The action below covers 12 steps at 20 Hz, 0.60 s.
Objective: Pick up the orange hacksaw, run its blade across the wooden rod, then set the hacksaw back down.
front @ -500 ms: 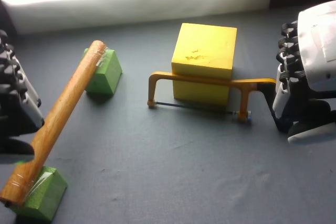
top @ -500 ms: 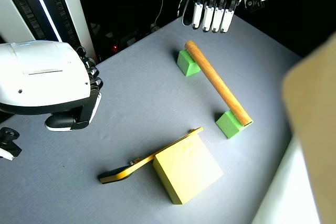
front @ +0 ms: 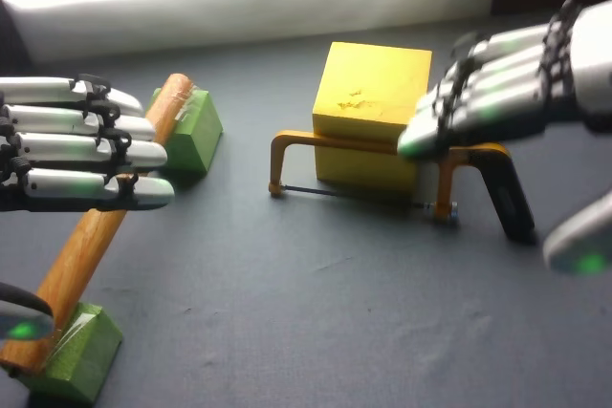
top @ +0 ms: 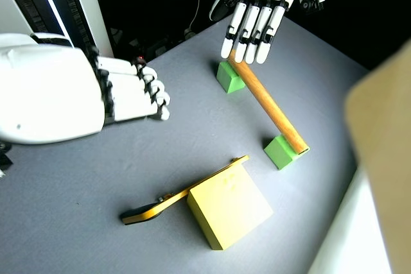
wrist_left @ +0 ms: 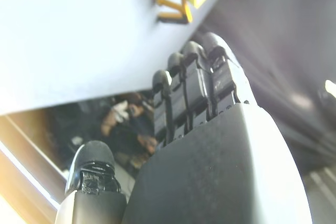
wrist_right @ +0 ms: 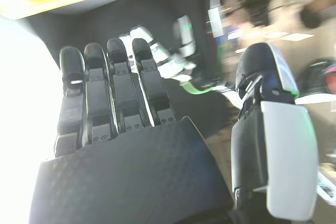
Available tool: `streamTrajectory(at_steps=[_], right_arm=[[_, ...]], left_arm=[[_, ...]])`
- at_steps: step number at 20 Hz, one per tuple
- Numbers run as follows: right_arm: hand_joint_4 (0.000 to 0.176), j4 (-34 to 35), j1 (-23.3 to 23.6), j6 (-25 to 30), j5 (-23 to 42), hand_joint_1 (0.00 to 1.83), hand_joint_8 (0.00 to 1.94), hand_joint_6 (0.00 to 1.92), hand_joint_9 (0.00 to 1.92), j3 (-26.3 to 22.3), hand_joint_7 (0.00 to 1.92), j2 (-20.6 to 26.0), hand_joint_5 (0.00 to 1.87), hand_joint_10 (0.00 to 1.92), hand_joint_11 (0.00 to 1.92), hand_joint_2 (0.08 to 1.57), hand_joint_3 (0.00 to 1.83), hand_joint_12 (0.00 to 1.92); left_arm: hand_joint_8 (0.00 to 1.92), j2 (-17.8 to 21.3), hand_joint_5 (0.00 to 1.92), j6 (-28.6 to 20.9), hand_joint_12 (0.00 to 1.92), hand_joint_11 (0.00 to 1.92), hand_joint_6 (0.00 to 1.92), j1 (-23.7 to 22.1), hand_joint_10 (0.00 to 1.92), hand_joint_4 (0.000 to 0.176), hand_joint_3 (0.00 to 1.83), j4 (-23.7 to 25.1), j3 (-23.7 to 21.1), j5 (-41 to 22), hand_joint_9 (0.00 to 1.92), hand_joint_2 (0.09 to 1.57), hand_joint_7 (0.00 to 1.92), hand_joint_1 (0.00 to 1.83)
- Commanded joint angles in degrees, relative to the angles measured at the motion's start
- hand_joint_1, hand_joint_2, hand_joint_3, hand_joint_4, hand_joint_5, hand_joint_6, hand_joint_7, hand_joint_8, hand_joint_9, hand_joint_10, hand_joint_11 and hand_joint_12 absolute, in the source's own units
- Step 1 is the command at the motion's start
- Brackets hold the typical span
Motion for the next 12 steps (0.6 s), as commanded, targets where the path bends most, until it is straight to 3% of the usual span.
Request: streamTrajectory(at_steps=[1,3,5,7,10,12], right_arm=[[0.000,5.4,0.1,2.7,-2.6,0.08,0.00,0.00,0.21,0.0,0.23,0.7,0.18,0.00,0.00,1.05,0.00,0.61],[0.000,10.3,-2.2,4.9,-5.1,0.11,0.00,0.00,0.21,0.0,0.23,2.2,0.20,0.00,0.00,1.04,0.00,0.58],[0.000,21.4,-7.9,5.5,-5.7,0.13,0.00,0.00,0.20,1.4,0.21,3.6,0.19,0.00,0.00,1.02,0.00,0.58],[0.000,26.0,-12.1,8.3,-5.6,0.13,0.00,0.00,0.17,2.8,0.18,4.3,0.15,0.00,0.00,1.00,0.00,0.51],[0.000,27.4,-17.4,23.1,-4.1,0.19,0.00,0.00,0.19,7.2,0.19,4.3,0.17,0.01,0.00,0.99,0.00,0.53],[0.000,27.4,-18.2,23.1,-2.0,0.26,0.00,0.00,0.20,10.1,0.19,3.6,0.17,0.00,0.00,0.98,0.00,0.58]], left_arm=[[0.00,0.7,0.17,-0.3,0.29,0.00,0.00,-0.8,0.00,0.048,0.00,-4.0,-0.2,-2.5,0.10,1.21,0.13,0.00],[0.00,0.8,0.14,-0.3,0.23,0.00,0.00,-1.0,0.00,0.047,0.00,-4.0,-0.6,-0.3,0.08,1.18,0.10,0.00],[0.00,1.4,0.15,-0.7,0.22,0.00,0.00,-1.4,0.00,0.041,0.00,-4.0,-1.4,4.1,0.08,1.18,0.10,0.00],[0.00,1.6,0.16,-1.1,0.24,0.00,0.00,-2.0,0.00,0.020,0.00,-4.3,-2.1,8.5,0.09,1.19,0.10,0.00],[0.01,2.9,0.13,-1.1,0.21,0.00,0.00,-2.8,0.00,0.005,0.00,-9.3,-4.5,19.1,0.09,1.19,0.12,0.00],[0.01,3.8,0.12,-1.1,0.23,0.00,0.00,-2.7,0.00,0.000,0.00,-9.5,-5.6,21.5,0.10,1.19,0.13,0.00]])
